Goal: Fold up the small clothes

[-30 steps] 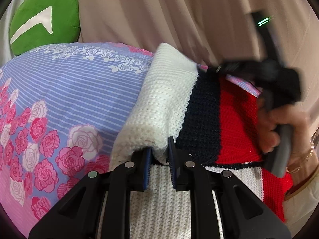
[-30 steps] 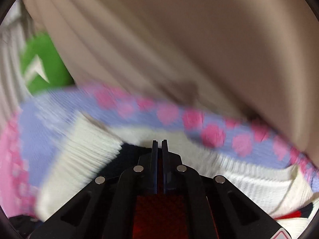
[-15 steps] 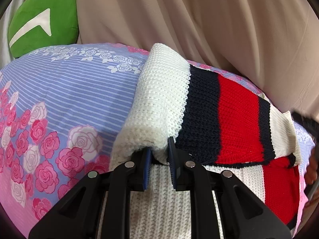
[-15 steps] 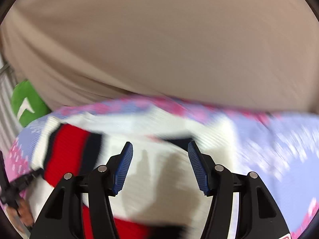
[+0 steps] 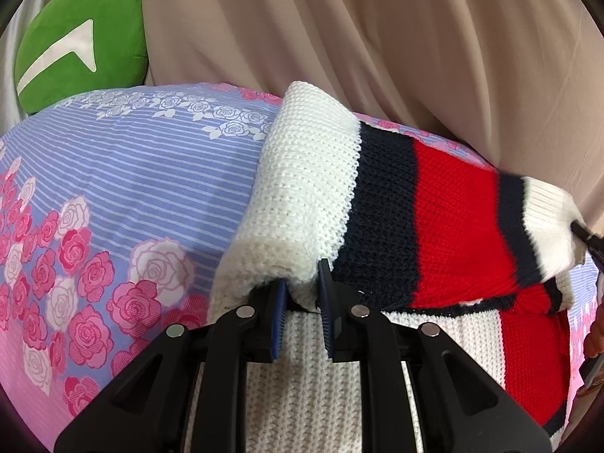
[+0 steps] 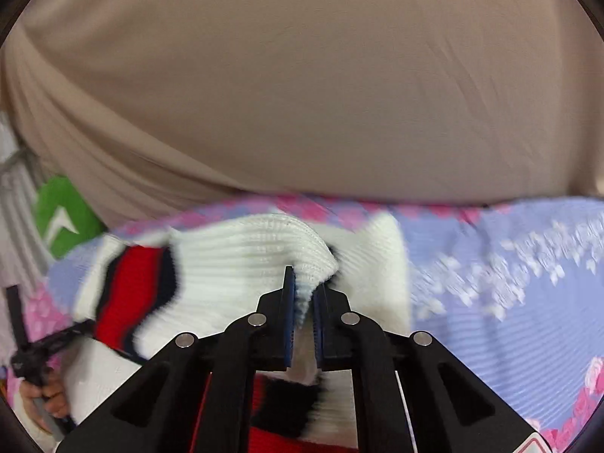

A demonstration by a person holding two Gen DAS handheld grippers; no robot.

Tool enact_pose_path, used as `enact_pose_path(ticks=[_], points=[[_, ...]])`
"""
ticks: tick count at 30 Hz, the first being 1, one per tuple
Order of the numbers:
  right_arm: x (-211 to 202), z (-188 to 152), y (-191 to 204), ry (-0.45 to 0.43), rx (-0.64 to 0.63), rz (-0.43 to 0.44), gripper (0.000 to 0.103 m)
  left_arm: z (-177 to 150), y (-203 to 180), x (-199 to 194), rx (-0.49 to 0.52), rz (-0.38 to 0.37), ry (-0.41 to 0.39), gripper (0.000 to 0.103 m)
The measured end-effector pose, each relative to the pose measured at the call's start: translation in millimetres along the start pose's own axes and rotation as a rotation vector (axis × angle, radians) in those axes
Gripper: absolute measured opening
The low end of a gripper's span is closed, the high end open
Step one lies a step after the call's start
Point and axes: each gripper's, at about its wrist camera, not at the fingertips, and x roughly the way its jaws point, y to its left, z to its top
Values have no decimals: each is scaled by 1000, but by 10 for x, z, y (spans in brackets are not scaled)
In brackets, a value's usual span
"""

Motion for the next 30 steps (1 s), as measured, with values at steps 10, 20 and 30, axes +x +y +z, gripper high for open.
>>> enact_pose_path(ticks=[10,20,30], points=[[-399,-128,167,-19,20,2,17,4,-59,28,14,2,3,16],[-5,-558,333,142,-107,36,1,-9,-43,22,21,5,0,16],[-116,-575,-33,158,-56,-81,1,-19,-75,32,35,23,-1,16]])
